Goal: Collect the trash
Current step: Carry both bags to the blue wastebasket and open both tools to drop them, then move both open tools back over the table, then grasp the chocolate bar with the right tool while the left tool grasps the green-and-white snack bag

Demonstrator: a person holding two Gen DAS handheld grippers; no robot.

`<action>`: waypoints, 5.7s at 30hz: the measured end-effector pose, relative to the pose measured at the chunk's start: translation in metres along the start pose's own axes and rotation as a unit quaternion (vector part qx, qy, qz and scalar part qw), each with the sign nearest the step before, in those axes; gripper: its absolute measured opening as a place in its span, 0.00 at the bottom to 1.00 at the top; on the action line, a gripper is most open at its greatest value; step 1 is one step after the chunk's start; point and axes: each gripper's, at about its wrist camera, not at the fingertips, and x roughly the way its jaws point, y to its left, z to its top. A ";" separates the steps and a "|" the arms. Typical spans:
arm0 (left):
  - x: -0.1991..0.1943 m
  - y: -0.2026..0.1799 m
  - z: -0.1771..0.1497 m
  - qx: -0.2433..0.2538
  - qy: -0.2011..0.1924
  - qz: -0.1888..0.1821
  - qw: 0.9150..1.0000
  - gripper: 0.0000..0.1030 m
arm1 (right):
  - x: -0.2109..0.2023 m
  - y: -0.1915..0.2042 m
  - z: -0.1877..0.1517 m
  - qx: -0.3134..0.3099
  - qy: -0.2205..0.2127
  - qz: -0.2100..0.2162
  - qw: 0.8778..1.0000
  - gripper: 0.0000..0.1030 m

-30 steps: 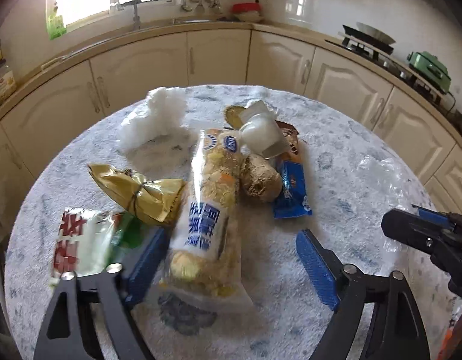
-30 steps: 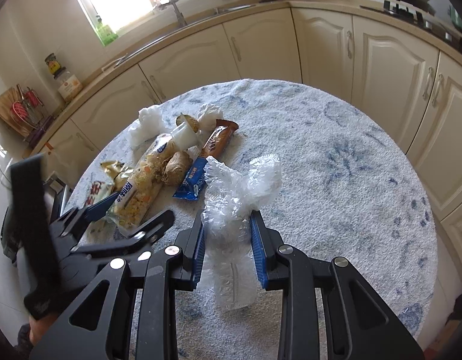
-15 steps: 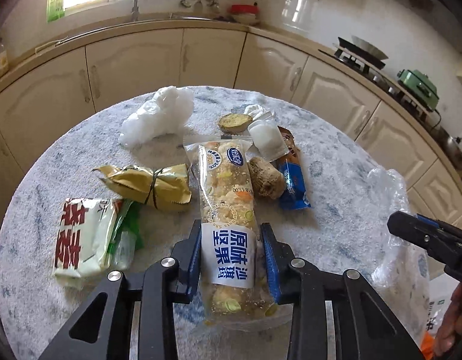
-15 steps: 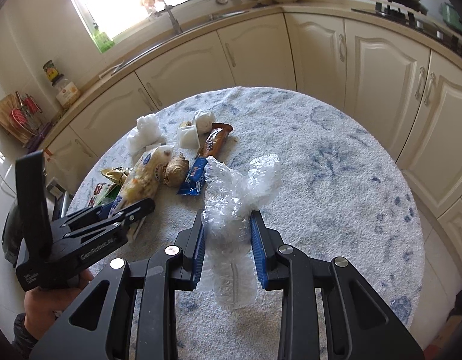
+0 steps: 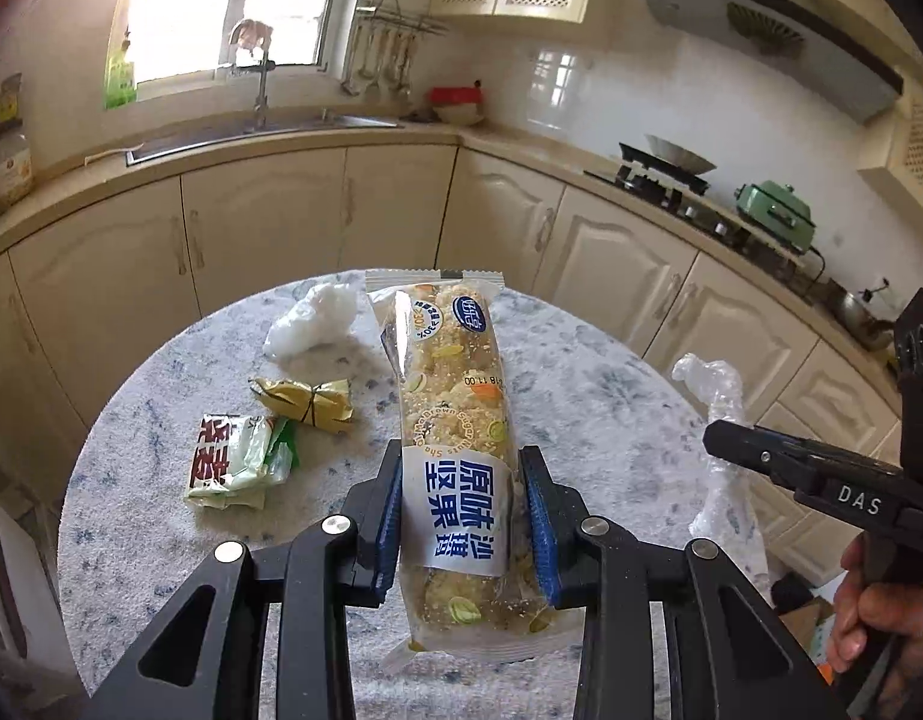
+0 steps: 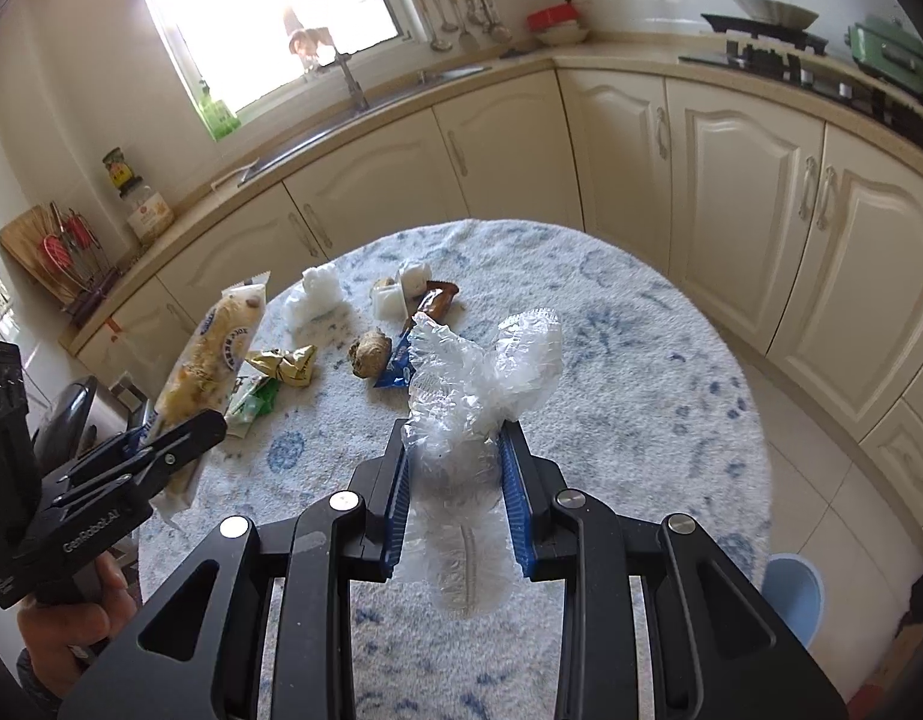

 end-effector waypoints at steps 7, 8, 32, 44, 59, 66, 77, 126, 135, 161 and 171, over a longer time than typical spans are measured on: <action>-0.037 -0.049 -0.006 0.041 -0.029 -0.018 0.999 0.31 | -0.045 -0.014 -0.005 0.005 -0.035 -0.008 0.999 0.27; -0.040 -0.056 -0.007 0.046 -0.031 -0.024 0.998 0.31 | -0.051 -0.017 -0.006 0.008 -0.040 -0.010 0.999 0.27; 0.020 -0.249 -0.005 0.167 0.041 -0.219 0.960 0.31 | -0.207 -0.193 -0.071 0.142 -0.114 -0.160 0.970 0.27; 0.165 -0.364 -0.042 0.202 0.199 -0.265 0.921 0.31 | -0.175 -0.311 -0.150 0.248 -0.027 -0.204 0.947 0.27; 0.350 -0.437 -0.062 0.202 0.304 -0.209 0.907 0.75 | -0.102 -0.397 -0.199 0.332 0.062 -0.190 0.922 0.55; 0.337 -0.437 -0.050 0.213 0.268 -0.167 0.925 0.92 | -0.103 -0.401 -0.211 0.353 0.057 -0.209 0.910 0.96; 0.256 -0.424 -0.033 0.222 0.198 -0.159 0.941 0.99 | -0.120 -0.370 -0.192 0.343 0.030 -0.211 0.915 1.00; -0.188 -0.012 -0.050 -0.020 -0.083 0.048 0.995 0.99 | -0.095 0.059 -0.004 -0.060 -0.091 -0.060 0.992 1.00; -0.180 0.023 -0.046 -0.034 -0.072 0.082 0.993 0.99 | -0.062 0.085 0.002 -0.094 -0.070 -0.042 0.992 1.00; 0.064 0.133 0.014 -0.052 0.092 0.126 0.986 0.77 | 0.154 0.045 0.044 -0.029 0.073 -0.044 0.996 0.83; 0.093 0.129 0.026 -0.038 0.087 0.121 0.988 0.66 | 0.197 0.043 0.057 -0.041 0.086 -0.061 0.994 0.43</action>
